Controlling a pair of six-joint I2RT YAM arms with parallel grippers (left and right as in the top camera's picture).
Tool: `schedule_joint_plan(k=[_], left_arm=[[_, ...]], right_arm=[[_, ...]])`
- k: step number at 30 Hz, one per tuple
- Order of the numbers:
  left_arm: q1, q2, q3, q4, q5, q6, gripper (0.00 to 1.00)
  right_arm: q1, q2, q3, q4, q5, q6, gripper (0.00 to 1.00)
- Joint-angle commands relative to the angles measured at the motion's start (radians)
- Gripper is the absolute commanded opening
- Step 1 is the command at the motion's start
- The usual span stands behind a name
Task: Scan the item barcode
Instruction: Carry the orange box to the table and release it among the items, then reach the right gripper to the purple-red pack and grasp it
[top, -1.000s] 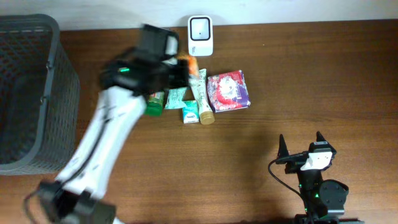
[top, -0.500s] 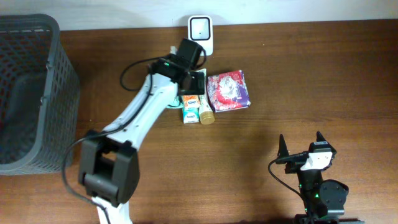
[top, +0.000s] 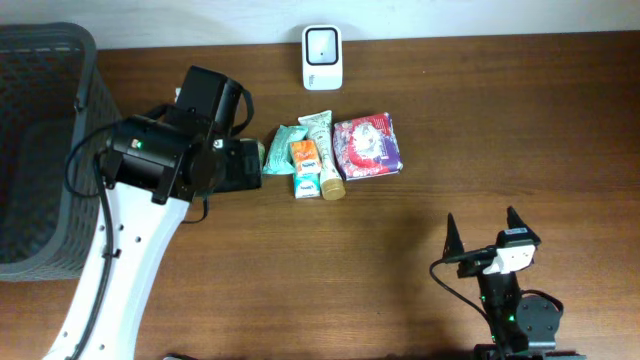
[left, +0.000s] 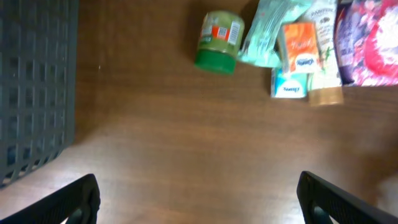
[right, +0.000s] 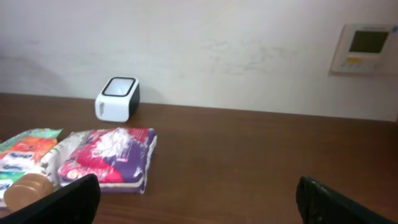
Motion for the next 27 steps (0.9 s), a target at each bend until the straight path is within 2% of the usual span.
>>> schedule_joint_plan(k=[1,3,4,6,7,9,11,13,14,15,19,22,27], left_arm=[[0.004,0.001,-0.004,-0.005,-0.010,0.002,0.99],[0.004,0.001,-0.004,-0.005,-0.010,0.002,0.99],[0.004,0.001,-0.004,-0.005,-0.010,0.002,0.99],[0.004,0.001,-0.004,-0.005,-0.010,0.002,0.99],[0.004,0.001,-0.004,-0.005,-0.010,0.002,0.99],[0.004,0.001,-0.004,-0.005,-0.010,0.002,0.99],[0.004,0.001,-0.004,-0.005,-0.010,0.002,0.99],[0.004,0.001,-0.004,-0.005,-0.010,0.002,0.99],[0.004,0.001,-0.004,-0.005,-0.010,0.002,0.99],[0.004,0.001,-0.004,-0.005,-0.010,0.002,0.99],[0.004,0.001,-0.004,-0.005,-0.010,0.002,0.99],[0.004,0.001,-0.004,-0.005,-0.010,0.002,0.99],[0.004,0.001,-0.004,-0.005,-0.010,0.002,0.99]], right_arm=[[-0.006,-0.006,-0.006,0.101,-0.219,0.135,0.99],[-0.006,-0.006,-0.006,0.162,-0.609,0.409,0.99],[-0.006,-0.006,-0.006,0.208,-0.634,0.560,0.99],[-0.006,-0.006,-0.006,0.429,-0.575,0.800,0.99],[-0.006,-0.006,0.000,0.615,-0.539,0.813,0.99],[-0.008,-0.002,0.075,0.751,-0.392,0.801,0.99],[-0.008,0.055,0.275,0.595,-0.322,0.556,0.99],[-0.008,0.233,0.576,0.200,-0.313,0.235,0.99],[-0.008,0.316,0.682,0.055,-0.291,0.172,0.99],[-0.008,0.526,0.920,-0.271,-0.274,0.087,0.99],[-0.006,1.008,1.363,-0.839,-0.320,0.067,0.99],[-0.006,1.262,1.501,-0.999,-0.456,0.068,0.99],[-0.005,1.651,1.501,-0.938,-0.467,0.067,0.99]])
